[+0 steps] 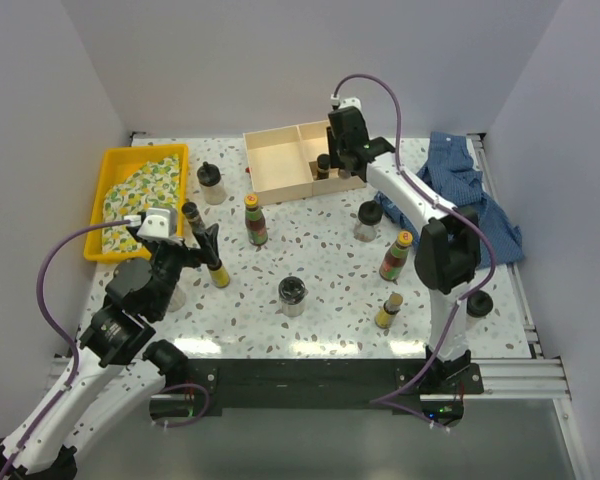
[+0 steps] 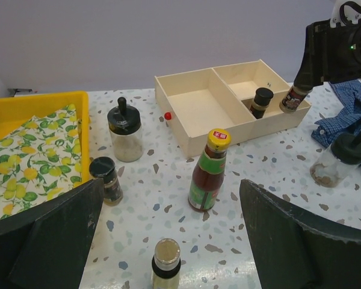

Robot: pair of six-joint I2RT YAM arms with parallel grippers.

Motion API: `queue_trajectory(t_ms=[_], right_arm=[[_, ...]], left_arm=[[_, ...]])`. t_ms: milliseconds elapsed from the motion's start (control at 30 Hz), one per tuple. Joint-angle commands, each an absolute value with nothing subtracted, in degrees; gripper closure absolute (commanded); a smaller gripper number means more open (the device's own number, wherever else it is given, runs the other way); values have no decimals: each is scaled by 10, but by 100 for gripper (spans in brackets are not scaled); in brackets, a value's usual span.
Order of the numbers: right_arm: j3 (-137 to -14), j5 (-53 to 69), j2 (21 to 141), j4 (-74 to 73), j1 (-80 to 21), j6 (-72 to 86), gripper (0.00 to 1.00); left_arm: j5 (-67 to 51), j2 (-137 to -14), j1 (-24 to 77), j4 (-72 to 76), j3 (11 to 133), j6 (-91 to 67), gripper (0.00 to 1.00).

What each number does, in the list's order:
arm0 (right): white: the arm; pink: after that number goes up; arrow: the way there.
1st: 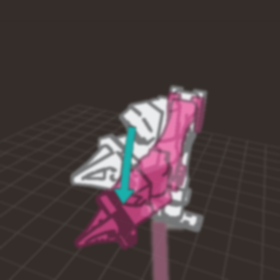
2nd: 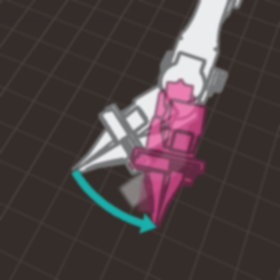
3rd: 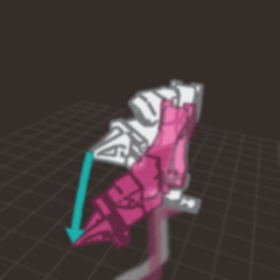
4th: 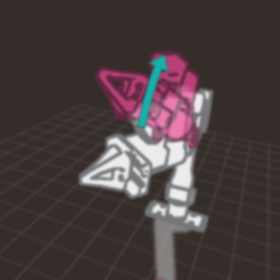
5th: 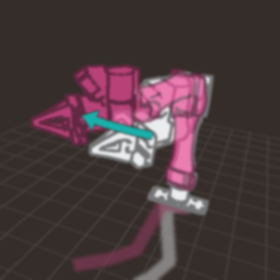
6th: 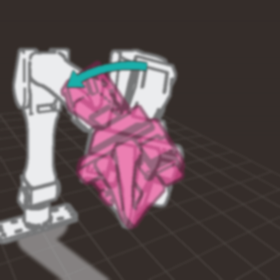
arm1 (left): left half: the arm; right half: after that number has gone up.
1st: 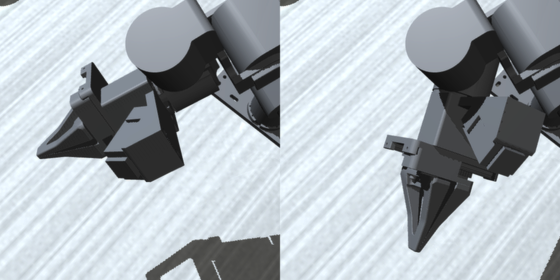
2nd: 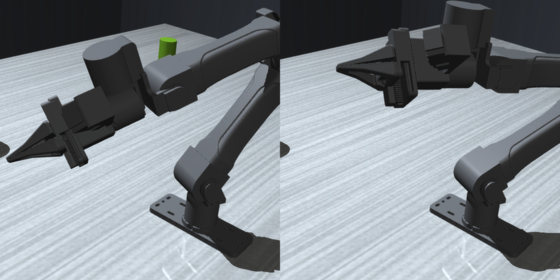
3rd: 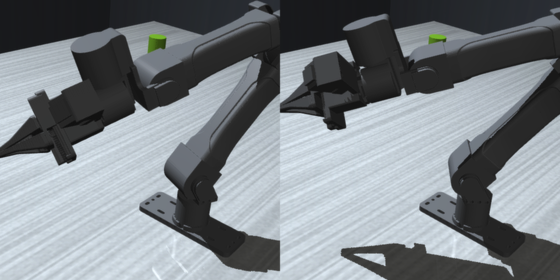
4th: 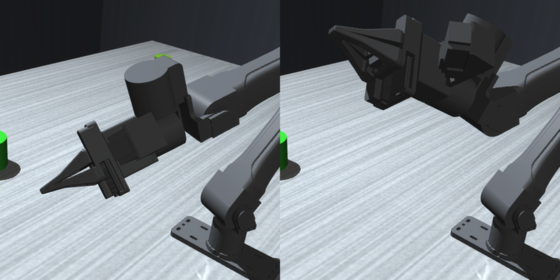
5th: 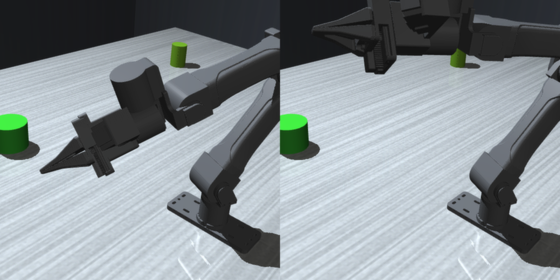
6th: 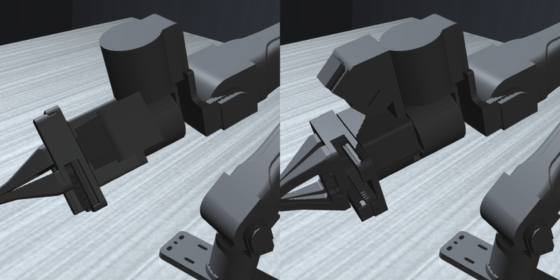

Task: Organize the condiment bottles
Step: Place the bottle in the storage box.

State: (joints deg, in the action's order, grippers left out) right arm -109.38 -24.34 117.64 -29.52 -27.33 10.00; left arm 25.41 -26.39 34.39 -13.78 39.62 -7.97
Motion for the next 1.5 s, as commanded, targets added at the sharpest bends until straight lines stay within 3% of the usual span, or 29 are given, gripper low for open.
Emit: queue_trajectory(t_ms=[0, 400, 867, 1033, 1467], right_arm=[[-1141, -247, 1188, -264, -273, 100, 78], [-1216, -249, 1274, -271, -273, 97, 73], [-1197, -250, 1303, -238, -266, 120, 65], [-1199, -249, 1310, -243, -261, 122, 52], [-1181, -236, 1320, -240, -255, 127, 44]], left_arm=[[265, -260, 344, -108, 395, -79, 0], [272, -265, 344, -105, 393, -77, 0], [273, -272, 344, -105, 391, -75, 1], [273, -274, 344, -103, 391, -74, 0], [278, -276, 344, -104, 391, -73, 1]])
